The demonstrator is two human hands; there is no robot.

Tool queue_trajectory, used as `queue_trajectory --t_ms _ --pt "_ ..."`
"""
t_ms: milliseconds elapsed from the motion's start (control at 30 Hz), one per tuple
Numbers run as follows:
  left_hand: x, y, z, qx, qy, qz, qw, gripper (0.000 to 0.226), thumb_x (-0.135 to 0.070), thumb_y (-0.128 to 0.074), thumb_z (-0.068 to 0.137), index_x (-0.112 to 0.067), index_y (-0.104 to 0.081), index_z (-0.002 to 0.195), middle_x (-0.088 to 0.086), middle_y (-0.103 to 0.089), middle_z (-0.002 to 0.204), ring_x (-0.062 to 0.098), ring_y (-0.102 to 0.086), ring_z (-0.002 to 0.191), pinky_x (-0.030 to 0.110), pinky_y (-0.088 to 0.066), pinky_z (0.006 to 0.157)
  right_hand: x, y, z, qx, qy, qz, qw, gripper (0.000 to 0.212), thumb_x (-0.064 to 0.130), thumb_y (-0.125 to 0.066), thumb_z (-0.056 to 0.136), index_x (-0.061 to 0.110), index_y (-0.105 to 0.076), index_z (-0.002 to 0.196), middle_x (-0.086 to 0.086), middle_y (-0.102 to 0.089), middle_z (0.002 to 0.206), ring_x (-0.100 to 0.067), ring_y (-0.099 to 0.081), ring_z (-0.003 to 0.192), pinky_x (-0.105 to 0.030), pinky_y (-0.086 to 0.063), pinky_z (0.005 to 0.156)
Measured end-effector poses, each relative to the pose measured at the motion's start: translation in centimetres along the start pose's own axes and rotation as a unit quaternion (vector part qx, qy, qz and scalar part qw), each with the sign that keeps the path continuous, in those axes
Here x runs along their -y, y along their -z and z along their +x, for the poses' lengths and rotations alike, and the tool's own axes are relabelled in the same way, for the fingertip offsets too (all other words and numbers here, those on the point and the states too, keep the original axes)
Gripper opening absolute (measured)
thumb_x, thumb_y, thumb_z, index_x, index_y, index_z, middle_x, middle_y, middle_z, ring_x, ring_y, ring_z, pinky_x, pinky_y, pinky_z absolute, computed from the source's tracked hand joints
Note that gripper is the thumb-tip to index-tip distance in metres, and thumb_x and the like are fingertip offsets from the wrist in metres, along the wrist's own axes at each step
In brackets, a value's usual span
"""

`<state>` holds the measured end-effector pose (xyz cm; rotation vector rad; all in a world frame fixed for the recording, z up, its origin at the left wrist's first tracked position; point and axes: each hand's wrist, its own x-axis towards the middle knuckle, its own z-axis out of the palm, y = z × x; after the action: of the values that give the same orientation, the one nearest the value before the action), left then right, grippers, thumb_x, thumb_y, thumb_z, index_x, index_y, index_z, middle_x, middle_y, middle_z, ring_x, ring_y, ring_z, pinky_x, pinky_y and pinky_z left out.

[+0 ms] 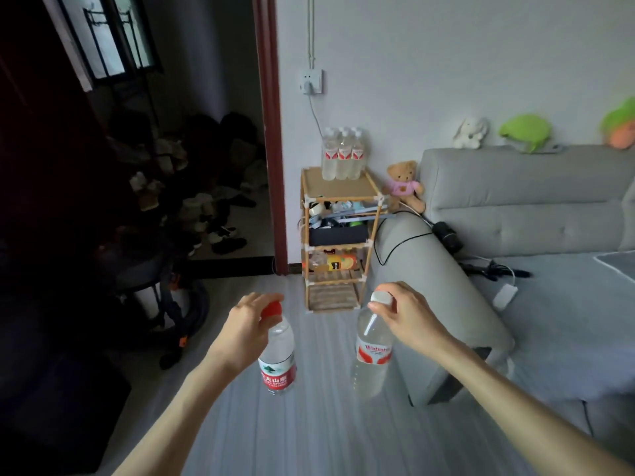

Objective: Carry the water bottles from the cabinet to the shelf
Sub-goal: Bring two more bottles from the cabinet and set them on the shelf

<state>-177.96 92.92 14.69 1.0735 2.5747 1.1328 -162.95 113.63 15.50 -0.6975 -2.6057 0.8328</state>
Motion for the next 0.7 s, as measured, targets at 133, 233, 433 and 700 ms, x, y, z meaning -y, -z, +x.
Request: queue_trajectory --t_ms 133,233,433,700 --pt "1.2 0.2 9.6 0.009 -0.044 0.024 0.999 0.035 0.001 -0.056 0.085 -0.007 -0.056 0.119 0.01 -0.058 0.118 0.025 -0.049 0.112 0.016 -0.029 0.088 -0.8 0.1 7.9 -0.034 -0.009 0.007 0.999 0.026 0.017 -0.061 0.085 0.008 -0.056 0.11 -0.001 -0.046 0.099 -0.016 -0.047 0.088 -0.015 -0.03 0.076" --pt "1.5 0.3 16.0 0.003 -0.064 0.03 0.998 0.035 0.003 -0.051 0.087 -0.005 -0.054 0.121 0.011 -0.054 0.122 0.025 -0.047 0.114 0.018 -0.031 0.091 -1.6 0.4 13.8 -0.056 -0.007 0.008 0.998 0.027 0.014 -0.062 0.085 0.007 -0.057 0.11 -0.003 -0.048 0.1 -0.014 -0.046 0.088 -0.013 -0.029 0.074" --pt "1.8 -1.5 28.2 -0.005 -0.085 0.023 0.996 0.035 0.004 -0.045 0.09 -0.005 -0.053 0.123 0.009 -0.05 0.124 0.025 -0.051 0.111 0.017 -0.036 0.089 -5.4 0.8 25.7 -0.059 0.004 -0.01 0.998 0.029 0.019 -0.054 0.09 0.008 -0.054 0.117 -0.003 -0.049 0.104 -0.013 -0.045 0.09 -0.018 -0.032 0.078" --pt "1.5 -6.0 44.8 0.016 -0.083 0.03 0.996 0.039 0.01 -0.043 0.088 -0.011 -0.057 0.118 0.005 -0.05 0.121 0.013 -0.051 0.1 -0.007 -0.031 0.074 -12.2 3.0 42.7 -0.011 0.034 -0.033 0.999 0.031 0.022 -0.05 0.092 0.01 -0.051 0.121 -0.01 -0.056 0.117 -0.023 -0.054 0.107 -0.021 -0.035 0.085"
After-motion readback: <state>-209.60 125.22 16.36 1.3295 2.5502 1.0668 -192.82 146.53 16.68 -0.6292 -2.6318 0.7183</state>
